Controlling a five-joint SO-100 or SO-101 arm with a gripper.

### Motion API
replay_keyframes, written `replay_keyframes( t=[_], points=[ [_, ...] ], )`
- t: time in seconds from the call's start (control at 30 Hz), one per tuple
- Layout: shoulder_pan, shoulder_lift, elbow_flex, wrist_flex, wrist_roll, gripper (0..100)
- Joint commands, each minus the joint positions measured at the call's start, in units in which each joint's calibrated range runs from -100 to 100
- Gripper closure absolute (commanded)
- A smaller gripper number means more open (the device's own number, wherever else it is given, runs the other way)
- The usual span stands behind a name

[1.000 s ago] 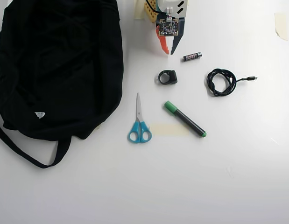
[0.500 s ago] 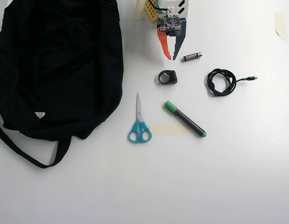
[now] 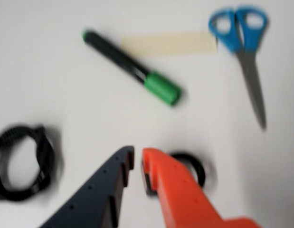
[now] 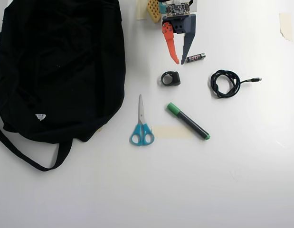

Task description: Put the green marker into the black bag

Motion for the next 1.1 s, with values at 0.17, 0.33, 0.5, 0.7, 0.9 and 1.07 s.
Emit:
replay_keyframes(
  t=[0.17,0.33,0.5,0.7,0.9,1.07],
  points=[
    [0.27,14.76,-17.03,-5.34,0.23,97],
    [0.34,23.31,-25.83,-8.36,0.23,97],
    [0.34,32.35,-35.00,-11.03,0.23,97],
    [0.34,42.06,-46.32,-11.97,0.23,97],
    [0.34,51.44,-54.85,-17.40,0.33,97],
    [1.39,59.24,-59.97,-25.58,0.33,97]
  ],
)
